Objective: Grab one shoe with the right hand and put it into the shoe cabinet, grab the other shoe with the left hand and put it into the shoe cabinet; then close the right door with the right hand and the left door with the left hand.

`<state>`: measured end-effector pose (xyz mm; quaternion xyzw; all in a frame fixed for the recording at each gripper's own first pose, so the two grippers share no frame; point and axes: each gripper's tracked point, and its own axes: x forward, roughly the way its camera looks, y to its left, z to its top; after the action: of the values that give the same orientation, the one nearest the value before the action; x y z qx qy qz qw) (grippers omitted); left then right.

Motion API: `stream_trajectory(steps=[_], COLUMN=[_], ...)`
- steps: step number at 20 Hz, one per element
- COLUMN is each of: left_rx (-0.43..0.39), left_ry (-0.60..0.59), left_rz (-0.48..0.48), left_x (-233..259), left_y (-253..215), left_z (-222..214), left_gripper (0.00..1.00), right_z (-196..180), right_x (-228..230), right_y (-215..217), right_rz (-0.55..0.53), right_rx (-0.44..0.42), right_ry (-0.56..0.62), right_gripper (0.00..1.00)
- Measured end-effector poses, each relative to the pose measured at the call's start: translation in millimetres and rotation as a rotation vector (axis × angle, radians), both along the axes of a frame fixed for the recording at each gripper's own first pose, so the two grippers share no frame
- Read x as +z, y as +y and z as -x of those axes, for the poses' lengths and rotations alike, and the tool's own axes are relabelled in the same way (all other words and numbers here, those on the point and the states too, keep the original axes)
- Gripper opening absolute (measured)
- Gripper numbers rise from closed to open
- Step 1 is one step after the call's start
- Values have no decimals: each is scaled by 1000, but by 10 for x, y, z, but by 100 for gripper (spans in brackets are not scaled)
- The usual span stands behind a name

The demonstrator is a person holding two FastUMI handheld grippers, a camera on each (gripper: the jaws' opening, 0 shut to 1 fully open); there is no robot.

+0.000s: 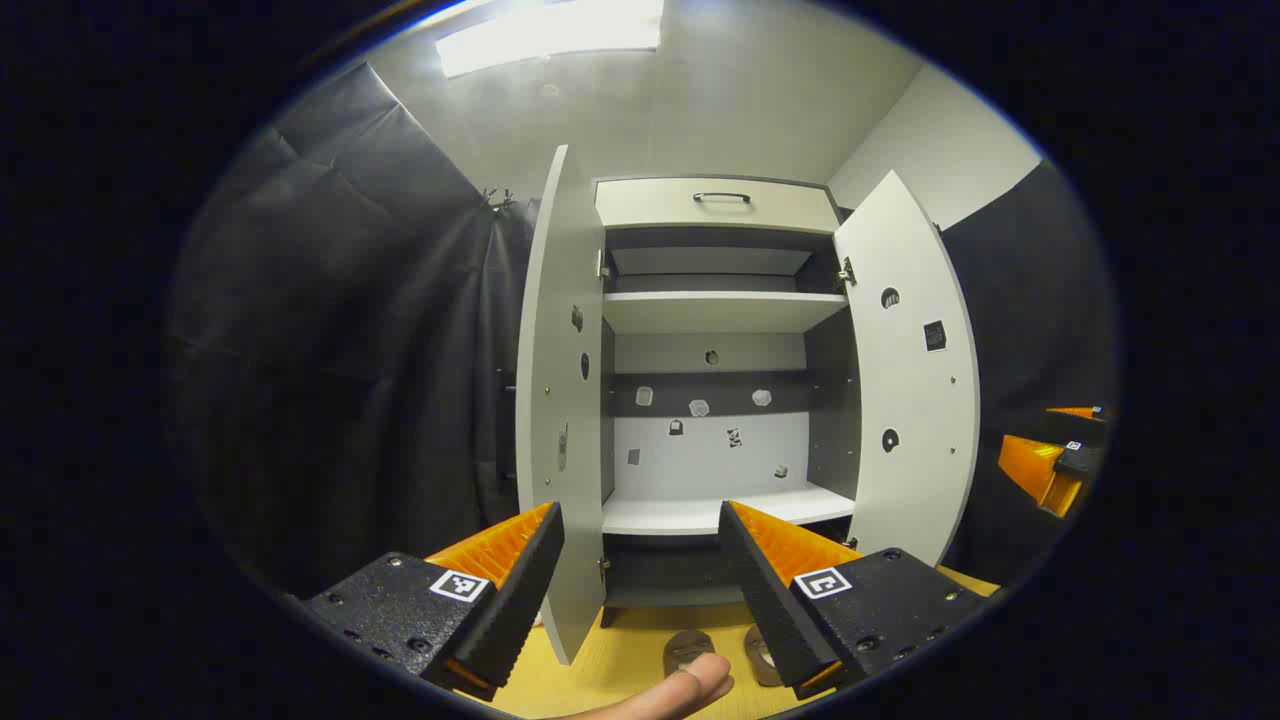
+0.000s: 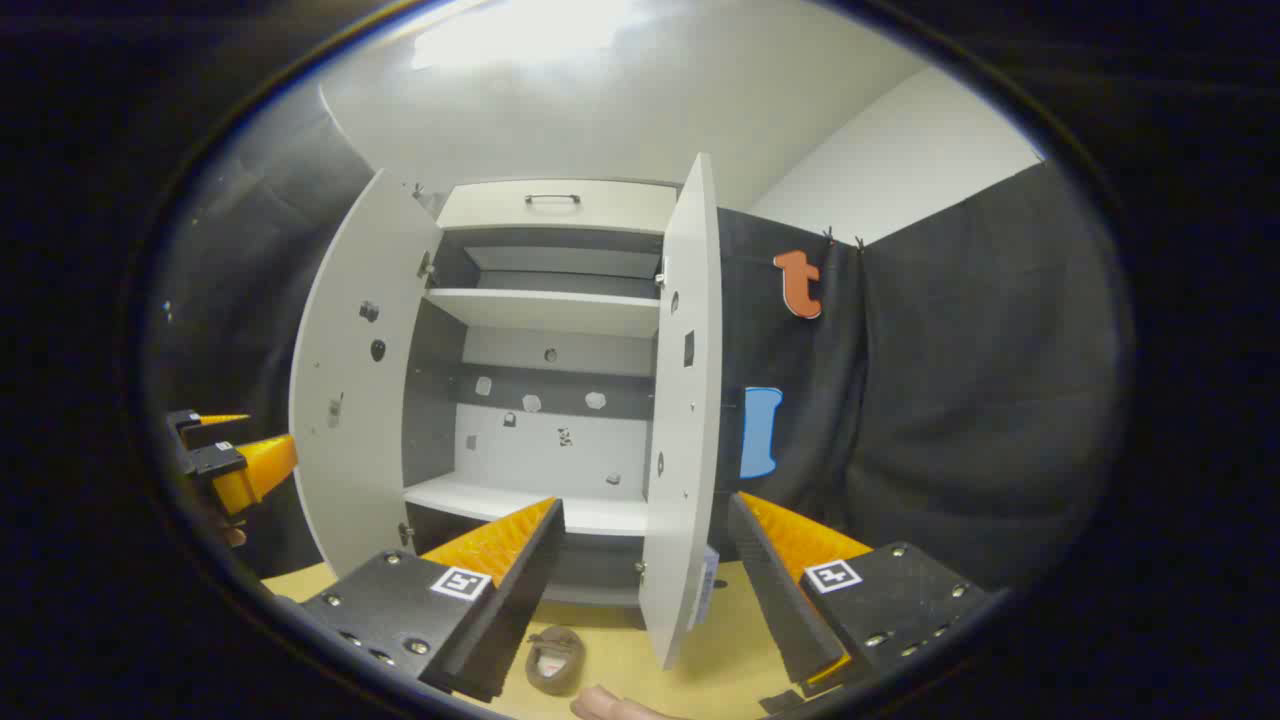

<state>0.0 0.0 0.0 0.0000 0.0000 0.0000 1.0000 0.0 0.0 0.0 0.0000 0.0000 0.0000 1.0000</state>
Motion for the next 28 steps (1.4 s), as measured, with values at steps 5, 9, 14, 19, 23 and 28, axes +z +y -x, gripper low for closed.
stream_trajectory(steps=[5,9,14,19,23,28], left_rx=[-14,-6,-14,-12,-9,-1], left_ry=[5,6,4,1,9,6], left_rz=[-5,-14,-5,-1,0,-10], left_x=[-14,-15,-23,-50,-98,-133], left_y=[-41,-24,-11,39,92,176], left_z=[-11,-13,-12,13,52,126], left_gripper=[96,95,95,95,95,95], right_z=[4,-37,-155,-328,-501,-659], right_x=[-42,-118,-282,-689,-1272,-2106], right_y=[28,-2,63,252,549,923], right_rz=[-20,-13,-28,-13,-31,-28], right_rx=[16,-5,12,26,71,116], right_ry=[7,7,31,83,178,315], right_gripper=[98,98,98,98,99,99])
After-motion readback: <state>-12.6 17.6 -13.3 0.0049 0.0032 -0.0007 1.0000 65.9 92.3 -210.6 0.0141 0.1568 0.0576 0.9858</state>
